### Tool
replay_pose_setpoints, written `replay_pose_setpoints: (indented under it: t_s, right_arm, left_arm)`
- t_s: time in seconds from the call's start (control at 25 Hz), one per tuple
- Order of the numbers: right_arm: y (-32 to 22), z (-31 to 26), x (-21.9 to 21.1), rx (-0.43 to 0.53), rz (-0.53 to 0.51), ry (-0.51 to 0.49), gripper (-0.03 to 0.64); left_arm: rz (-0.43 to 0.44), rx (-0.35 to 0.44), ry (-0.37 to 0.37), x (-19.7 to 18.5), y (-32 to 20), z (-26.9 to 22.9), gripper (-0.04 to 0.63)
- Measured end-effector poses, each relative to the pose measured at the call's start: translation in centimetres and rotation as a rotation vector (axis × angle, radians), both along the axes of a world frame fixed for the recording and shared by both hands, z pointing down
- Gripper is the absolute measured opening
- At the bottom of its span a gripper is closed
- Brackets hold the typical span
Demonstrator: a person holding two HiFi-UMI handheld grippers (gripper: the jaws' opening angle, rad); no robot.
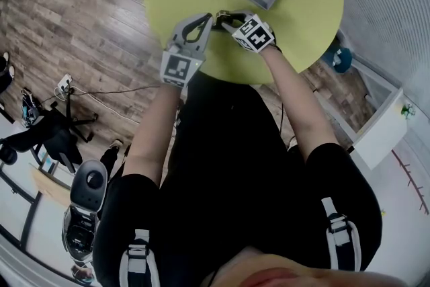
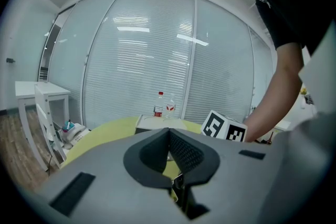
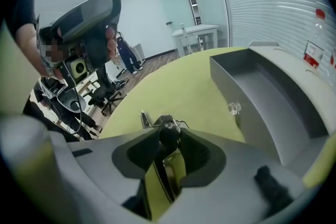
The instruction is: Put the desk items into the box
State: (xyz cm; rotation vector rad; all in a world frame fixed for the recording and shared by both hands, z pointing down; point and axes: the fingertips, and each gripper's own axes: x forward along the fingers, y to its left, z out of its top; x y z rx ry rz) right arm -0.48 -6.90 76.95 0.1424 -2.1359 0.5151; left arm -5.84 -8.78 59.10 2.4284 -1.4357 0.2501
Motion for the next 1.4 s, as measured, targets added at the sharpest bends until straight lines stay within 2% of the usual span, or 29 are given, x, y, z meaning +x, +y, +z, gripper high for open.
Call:
replay_pose_setpoints:
  t_s: [0.32, 0.68, 1.0, 1.4]
  right_arm:
    - [1.4, -1.6, -1.1, -0.052, -0.053, -0.004, 0.048]
    - [0.4, -5.2, -2.1, -0.013, -0.039, -0.016, 0.041]
    - [-3.3, -10.2, -1.9, 0.067, 0.08, -0.044, 0.041]
    - [-8.9, -14.4, 0.8, 0.178, 0.31, -0.1, 0.041]
  left_arm:
    - [0.02, 0.004, 0.004, -0.9, -0.2, -0.8, 0.012]
    - [0.053, 0.037, 0.005, -1.5, -1.7, -3.5, 0.012]
    - [0.112, 0.081, 0.013, -1.8, -4.3, -6.2, 0.012]
    - [0.185, 0.117, 0.023, -0.1, -7.6, -7.2, 0.012]
